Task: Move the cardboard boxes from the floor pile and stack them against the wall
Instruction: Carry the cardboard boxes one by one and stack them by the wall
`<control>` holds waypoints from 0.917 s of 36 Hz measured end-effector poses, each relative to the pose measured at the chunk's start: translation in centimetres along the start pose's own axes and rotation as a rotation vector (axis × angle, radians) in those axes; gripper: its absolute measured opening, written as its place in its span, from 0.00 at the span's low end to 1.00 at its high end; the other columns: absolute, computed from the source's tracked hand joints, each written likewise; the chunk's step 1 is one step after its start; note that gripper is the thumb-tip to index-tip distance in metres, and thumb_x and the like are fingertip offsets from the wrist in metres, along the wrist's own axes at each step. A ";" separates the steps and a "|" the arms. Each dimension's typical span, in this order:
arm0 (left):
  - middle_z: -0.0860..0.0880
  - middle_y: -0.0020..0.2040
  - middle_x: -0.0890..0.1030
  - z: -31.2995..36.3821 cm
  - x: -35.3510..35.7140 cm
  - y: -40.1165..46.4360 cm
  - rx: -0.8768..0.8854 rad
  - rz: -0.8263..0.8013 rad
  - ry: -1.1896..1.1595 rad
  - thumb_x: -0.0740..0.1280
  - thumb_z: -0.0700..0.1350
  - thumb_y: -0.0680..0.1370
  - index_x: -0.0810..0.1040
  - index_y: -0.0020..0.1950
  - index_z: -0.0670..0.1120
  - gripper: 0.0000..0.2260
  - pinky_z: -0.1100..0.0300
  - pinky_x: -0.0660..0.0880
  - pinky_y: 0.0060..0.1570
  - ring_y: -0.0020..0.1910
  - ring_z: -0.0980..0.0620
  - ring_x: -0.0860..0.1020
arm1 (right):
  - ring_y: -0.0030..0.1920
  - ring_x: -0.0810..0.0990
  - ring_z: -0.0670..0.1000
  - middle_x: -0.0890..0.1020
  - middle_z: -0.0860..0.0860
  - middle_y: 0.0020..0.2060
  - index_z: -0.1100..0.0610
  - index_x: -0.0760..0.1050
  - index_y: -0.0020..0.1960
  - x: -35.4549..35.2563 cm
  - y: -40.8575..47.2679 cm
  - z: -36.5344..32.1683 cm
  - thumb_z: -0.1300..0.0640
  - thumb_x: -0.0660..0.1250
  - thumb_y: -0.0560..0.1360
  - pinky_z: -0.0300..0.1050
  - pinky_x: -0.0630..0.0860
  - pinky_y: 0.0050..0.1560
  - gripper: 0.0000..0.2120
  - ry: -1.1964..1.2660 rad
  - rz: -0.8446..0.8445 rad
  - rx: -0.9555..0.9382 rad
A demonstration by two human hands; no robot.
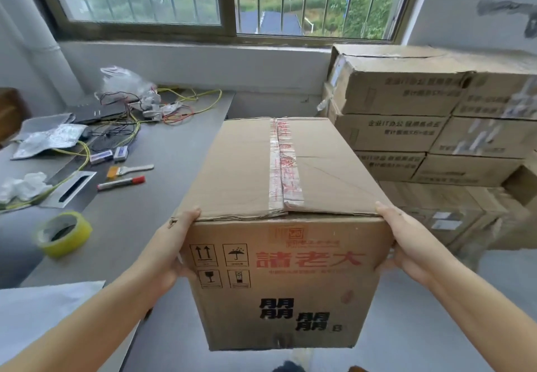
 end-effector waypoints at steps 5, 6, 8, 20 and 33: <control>0.48 0.53 0.79 4.2 5.1 7.3 0.001 0.020 -0.032 0.64 0.53 0.78 0.77 0.50 0.54 0.05 0.35 0.75 0.49 0.50 0.47 0.76 | 0.49 0.80 0.59 0.81 0.51 0.54 0.46 0.73 0.64 -0.2 9.5 -5.6 0.45 0.56 0.81 0.55 0.75 0.35 0.15 -0.006 -0.038 -0.026; 0.47 0.55 0.79 4.9 6.0 8.8 -0.004 0.020 -0.032 0.64 0.53 0.78 0.77 0.50 0.54 0.06 0.32 0.73 0.51 0.53 0.45 0.76 | 0.51 0.80 0.60 0.81 0.52 0.55 0.46 0.73 0.64 -0.3 11.3 -6.6 0.45 0.56 0.81 0.55 0.76 0.34 0.15 -0.016 -0.048 -0.027; 0.47 0.57 0.80 6.1 7.6 11.3 -0.012 0.015 -0.018 0.64 0.55 0.77 0.78 0.52 0.54 0.08 0.29 0.72 0.50 0.56 0.42 0.77 | 0.53 0.80 0.60 0.81 0.52 0.57 0.45 0.73 0.64 -0.5 14.4 -8.5 0.45 0.56 0.81 0.53 0.76 0.32 0.15 -0.024 -0.048 -0.032; 0.44 0.48 0.80 13.3 16.3 26.1 0.011 -0.037 0.026 0.61 0.52 0.79 0.76 0.49 0.50 0.08 0.31 0.73 0.48 0.45 0.41 0.79 | 0.51 0.81 0.58 0.82 0.50 0.55 0.43 0.75 0.59 0.6 30.2 -16.1 0.47 0.56 0.81 0.53 0.75 0.34 0.11 -0.005 -0.014 -0.048; 0.47 0.58 0.80 17.1 21.9 44.5 -0.004 -0.099 0.097 0.62 0.54 0.78 0.75 0.63 0.53 0.15 0.35 0.76 0.48 0.57 0.42 0.78 | 0.53 0.80 0.57 0.81 0.49 0.55 0.40 0.75 0.58 3.6 46.5 -18.0 0.46 0.57 0.80 0.55 0.78 0.38 0.11 0.036 0.059 0.009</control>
Point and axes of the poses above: each hand's wrist, its own y-axis towards the middle knuckle, its own x-axis out of the palm, z = x × y, the point moved 7 cm from there along y, towards the middle knuckle
